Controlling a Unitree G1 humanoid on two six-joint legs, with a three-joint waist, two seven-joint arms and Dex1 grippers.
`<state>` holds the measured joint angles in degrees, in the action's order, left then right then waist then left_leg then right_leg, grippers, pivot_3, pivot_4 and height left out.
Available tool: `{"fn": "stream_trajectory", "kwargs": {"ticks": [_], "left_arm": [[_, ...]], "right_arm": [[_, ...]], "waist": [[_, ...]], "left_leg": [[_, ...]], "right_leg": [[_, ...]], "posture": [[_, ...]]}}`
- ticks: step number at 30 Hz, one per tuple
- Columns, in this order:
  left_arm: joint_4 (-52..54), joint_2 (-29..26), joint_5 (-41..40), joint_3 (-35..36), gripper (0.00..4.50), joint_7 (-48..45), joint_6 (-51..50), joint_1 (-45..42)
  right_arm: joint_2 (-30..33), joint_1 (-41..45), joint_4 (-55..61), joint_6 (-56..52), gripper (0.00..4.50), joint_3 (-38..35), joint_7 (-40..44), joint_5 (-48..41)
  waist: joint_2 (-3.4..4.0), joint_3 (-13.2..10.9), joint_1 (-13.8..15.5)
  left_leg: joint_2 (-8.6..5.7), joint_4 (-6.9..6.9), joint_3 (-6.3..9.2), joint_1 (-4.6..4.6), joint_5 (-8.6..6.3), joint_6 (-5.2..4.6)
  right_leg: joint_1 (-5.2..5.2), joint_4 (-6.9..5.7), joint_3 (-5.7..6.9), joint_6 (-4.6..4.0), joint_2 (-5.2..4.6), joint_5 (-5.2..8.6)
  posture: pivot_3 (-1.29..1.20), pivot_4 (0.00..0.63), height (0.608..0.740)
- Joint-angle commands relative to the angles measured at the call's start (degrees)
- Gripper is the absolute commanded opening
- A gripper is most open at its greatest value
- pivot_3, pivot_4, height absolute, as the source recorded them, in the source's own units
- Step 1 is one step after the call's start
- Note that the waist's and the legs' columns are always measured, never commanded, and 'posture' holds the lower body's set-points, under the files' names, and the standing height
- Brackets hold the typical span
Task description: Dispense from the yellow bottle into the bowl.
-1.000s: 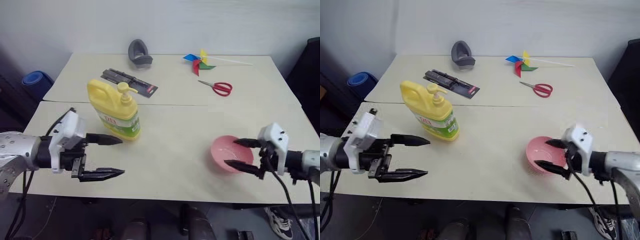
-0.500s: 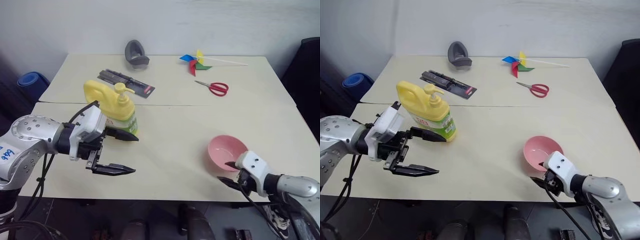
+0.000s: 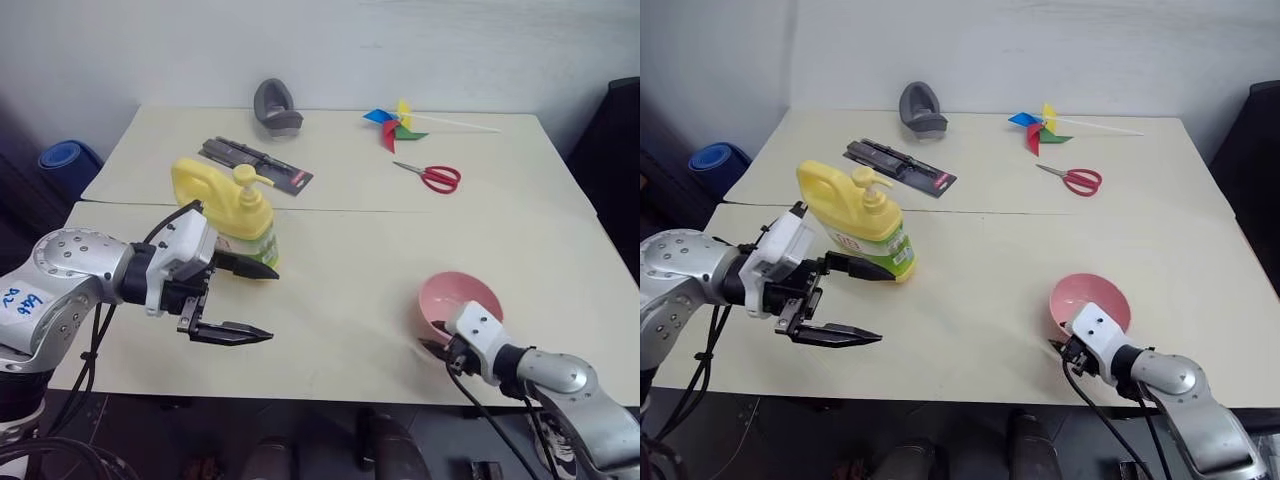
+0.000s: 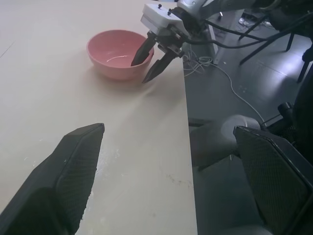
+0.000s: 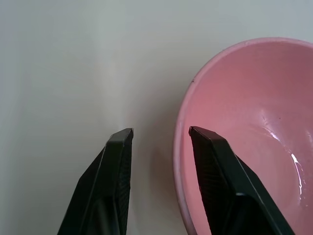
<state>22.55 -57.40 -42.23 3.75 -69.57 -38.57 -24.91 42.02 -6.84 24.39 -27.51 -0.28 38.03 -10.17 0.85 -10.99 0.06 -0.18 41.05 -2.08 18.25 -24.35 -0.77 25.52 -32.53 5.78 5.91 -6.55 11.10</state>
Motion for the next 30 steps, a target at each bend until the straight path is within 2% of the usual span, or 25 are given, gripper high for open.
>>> {"fn": "stream_trajectory", "kwargs": {"ticks": [1, 4, 8, 14, 17, 23, 26, 29, 30], "left_arm": [[0.7, -0.1, 0.4, 0.6, 4.50, -0.3, 0.9, -0.8], [0.5, 0.0, 0.7, 0.6, 4.50, -0.4, 1.1, -0.8], [0.2, 0.2, 0.8, 0.8, 4.50, -0.2, 1.0, -1.1], [0.0, 1.0, 0.0, 2.0, 4.50, 1.3, 0.1, -1.8], [-0.6, 1.0, -1.8, 4.2, 4.50, 2.9, -1.5, -3.4], [-4.1, -0.1, -8.8, 10.6, 4.50, 5.9, -7.6, -10.1], [-8.3, -1.5, -10.7, 13.7, 4.50, 6.3, -9.5, -13.9], [-16.0, -3.1, -8.6, 14.4, 4.50, 6.1, -8.7, -18.8], [-18.8, -3.5, -7.8, 14.0, 4.08, 6.0, -8.2, -21.0]], "right_arm": [[-0.5, 0.6, 0.1, 1.4, 1.87, -0.3, -0.4, 0.7], [-0.6, 0.7, -0.7, 2.4, 1.25, -0.1, -0.5, 1.4], [-0.6, 0.8, -0.9, 3.3, 0.02, -0.2, -0.1, 1.8], [1.0, 2.4, 0.6, 3.5, 0.02, -0.4, 1.4, 2.0], [4.8, 7.8, 3.7, 2.5, 0.02, 0.5, 6.7, 0.5], [5.5, 31.6, 0.7, -0.8, 0.02, 6.6, 15.5, -2.2], [1.8, 43.8, -4.9, -1.2, 0.02, 11.7, 19.1, -1.9], [-4.1, 56.9, -14.7, 0.4, 0.02, 18.3, 23.7, 0.3], [-6.0, 60.7, -18.2, 1.4, 0.00, 20.2, 25.4, 1.1]], "waist": [[0.00, 0.0, 0.0], [0.00, 0.0, 0.0], [-0.04, 0.0, 0.0], [-0.04, 0.0, 0.0], [-0.05, 0.0, -0.1], [-0.18, -0.1, -0.5], [-0.19, -0.1, -0.4], [-0.19, -0.1, -0.5], [-0.19, -0.1, -0.7]], "left_leg": [[0.00, 0.00, 0.00, 0.00, 0.00, 0.00], [0.00, 0.00, 0.00, 0.00, 0.00, 0.00], [0.00, 0.00, 0.00, 0.00, 0.00, -0.01], [0.01, 0.00, 0.00, 0.00, 0.00, -0.01], [0.00, 0.04, 0.00, 0.00, 0.00, -0.02], [0.10, 0.06, 0.05, -0.05, 0.02, 0.00], [0.10, 0.13, 0.01, -0.11, 0.07, 0.07], [0.10, 0.08, 0.01, -0.01, 0.09, 0.11], [0.08, 0.10, -0.03, 0.01, 0.09, 0.11]], "right_leg": [[0.00, 0.00, 0.00, 0.00, 0.00, 0.00], [0.00, -0.01, 0.00, 0.00, 0.00, 0.00], [0.00, -0.01, -0.01, 0.00, 0.00, 0.00], [0.00, -0.02, -0.01, 0.00, 0.00, 0.00], [0.00, -0.02, -0.01, 0.00, -0.01, 0.00], [0.00, -0.18, -0.12, -0.10, 0.03, -0.10], [0.14, -0.25, -0.08, -0.14, 0.09, -0.09], [0.22, -0.27, 0.03, -0.23, 0.09, -0.03], [0.25, -0.30, 0.04, -0.24, 0.09, -0.03]], "posture": [[0.00, 0.150, 0.740], [0.00, 0.150, 0.740], [0.00, 0.150, 0.740], [0.00, 0.150, 0.740], [0.00, 0.150, 0.740], [0.00, 0.150, 0.740], [0.00, 0.150, 0.740], [0.00, 0.150, 0.740], [0.00, 0.150, 0.740]]}}
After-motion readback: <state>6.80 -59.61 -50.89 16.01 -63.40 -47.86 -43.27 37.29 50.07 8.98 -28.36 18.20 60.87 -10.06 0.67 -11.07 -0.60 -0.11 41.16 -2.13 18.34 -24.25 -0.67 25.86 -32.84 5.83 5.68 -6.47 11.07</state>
